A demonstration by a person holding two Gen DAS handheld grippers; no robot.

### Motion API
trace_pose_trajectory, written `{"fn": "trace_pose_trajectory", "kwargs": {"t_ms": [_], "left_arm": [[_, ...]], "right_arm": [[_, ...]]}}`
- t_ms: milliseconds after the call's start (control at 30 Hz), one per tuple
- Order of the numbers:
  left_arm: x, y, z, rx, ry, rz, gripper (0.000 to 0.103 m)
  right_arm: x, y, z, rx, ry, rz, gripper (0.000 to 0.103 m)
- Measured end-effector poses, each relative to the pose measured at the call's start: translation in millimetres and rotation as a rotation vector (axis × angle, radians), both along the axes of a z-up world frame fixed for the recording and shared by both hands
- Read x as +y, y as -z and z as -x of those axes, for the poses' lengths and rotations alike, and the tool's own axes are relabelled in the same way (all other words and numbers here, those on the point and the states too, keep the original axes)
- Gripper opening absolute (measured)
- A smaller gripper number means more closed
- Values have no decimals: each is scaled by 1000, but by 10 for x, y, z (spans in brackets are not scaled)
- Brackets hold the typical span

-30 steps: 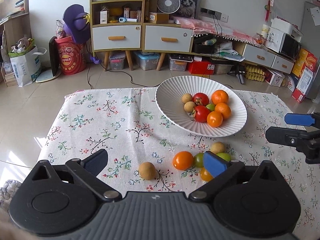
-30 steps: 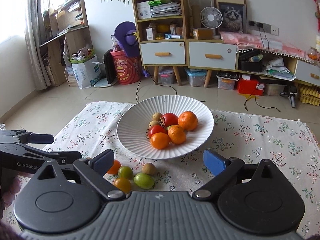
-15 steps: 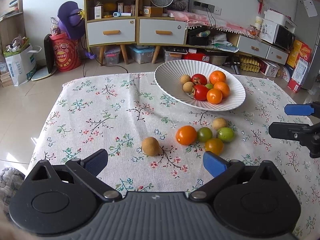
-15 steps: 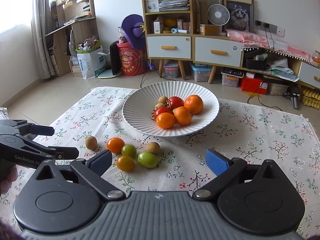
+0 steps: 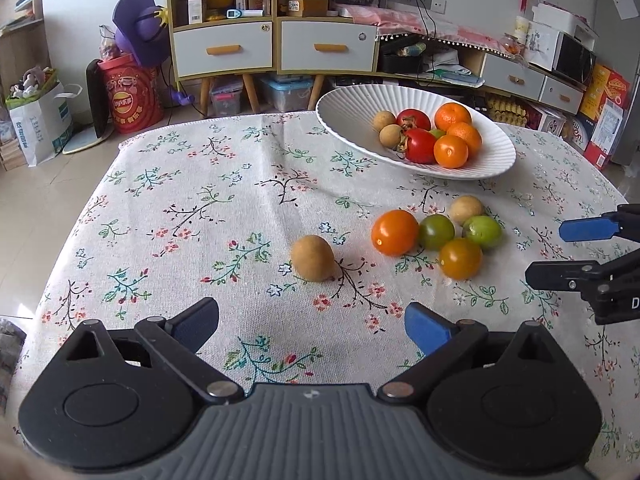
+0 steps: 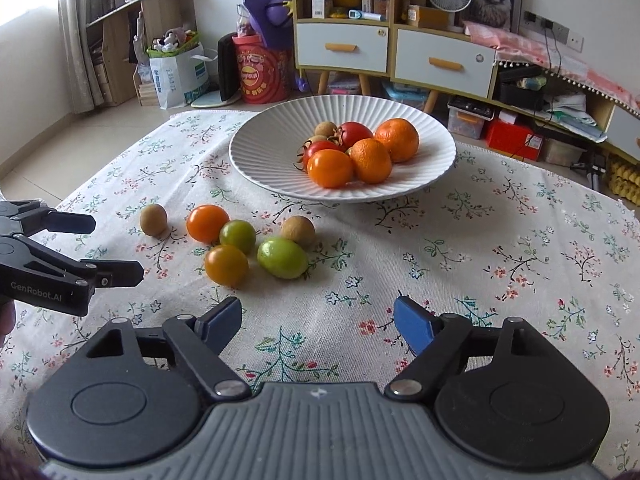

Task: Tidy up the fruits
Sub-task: 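Grasp a small brown fruit with the left tool while the right tool grasps a green lime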

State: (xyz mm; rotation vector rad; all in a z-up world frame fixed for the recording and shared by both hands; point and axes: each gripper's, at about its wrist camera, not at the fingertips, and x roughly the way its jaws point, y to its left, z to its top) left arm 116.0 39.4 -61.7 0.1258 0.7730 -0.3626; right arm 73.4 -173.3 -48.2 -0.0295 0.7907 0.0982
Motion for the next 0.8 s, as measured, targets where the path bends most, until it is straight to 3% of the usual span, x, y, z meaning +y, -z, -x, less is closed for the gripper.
{"fn": "trace_pose_trajectory", "kwargs": {"t_ms": [100, 167, 300, 500, 800], "left_arm": [[-41, 44, -31, 15, 8, 2, 81], [-61, 48, -24, -3, 11, -6, 79], [-54, 24, -45, -9, 9, 14, 71], [-17, -2, -130, -16, -34, 43, 51], [-26, -29, -179, -10, -43, 69, 34]], "right_arm": [[35, 37, -35, 12, -11, 11, 67], [57, 63, -57, 23, -11, 18, 61], [105, 89, -105, 42, -17, 32, 59], [121, 69, -205, 37, -19, 29, 55], [190, 50, -272, 42, -37, -5, 39]]}}
